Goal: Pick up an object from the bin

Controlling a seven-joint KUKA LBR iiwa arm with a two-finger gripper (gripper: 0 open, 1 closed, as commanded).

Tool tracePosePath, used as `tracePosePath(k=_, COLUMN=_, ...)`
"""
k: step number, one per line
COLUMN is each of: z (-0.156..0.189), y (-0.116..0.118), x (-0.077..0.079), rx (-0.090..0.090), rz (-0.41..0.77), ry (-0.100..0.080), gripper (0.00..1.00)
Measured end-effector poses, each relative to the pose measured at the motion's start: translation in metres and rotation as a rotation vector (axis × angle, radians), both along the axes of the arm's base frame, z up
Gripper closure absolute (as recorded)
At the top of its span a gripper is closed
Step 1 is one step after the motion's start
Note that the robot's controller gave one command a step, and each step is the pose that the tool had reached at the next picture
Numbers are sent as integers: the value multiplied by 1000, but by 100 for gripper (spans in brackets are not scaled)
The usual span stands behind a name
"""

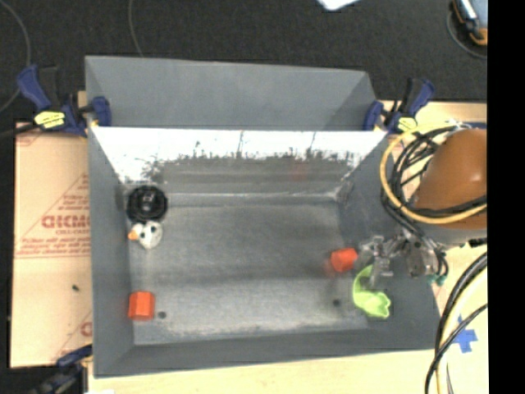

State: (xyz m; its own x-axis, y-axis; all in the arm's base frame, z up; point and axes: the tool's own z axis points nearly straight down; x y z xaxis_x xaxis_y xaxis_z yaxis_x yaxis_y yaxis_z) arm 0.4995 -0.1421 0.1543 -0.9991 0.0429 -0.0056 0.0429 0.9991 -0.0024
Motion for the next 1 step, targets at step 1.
tracePosePath(k=1, z=53, y=-22, x=24, rx=-2, rz=-21, ry=-11, gripper=100)
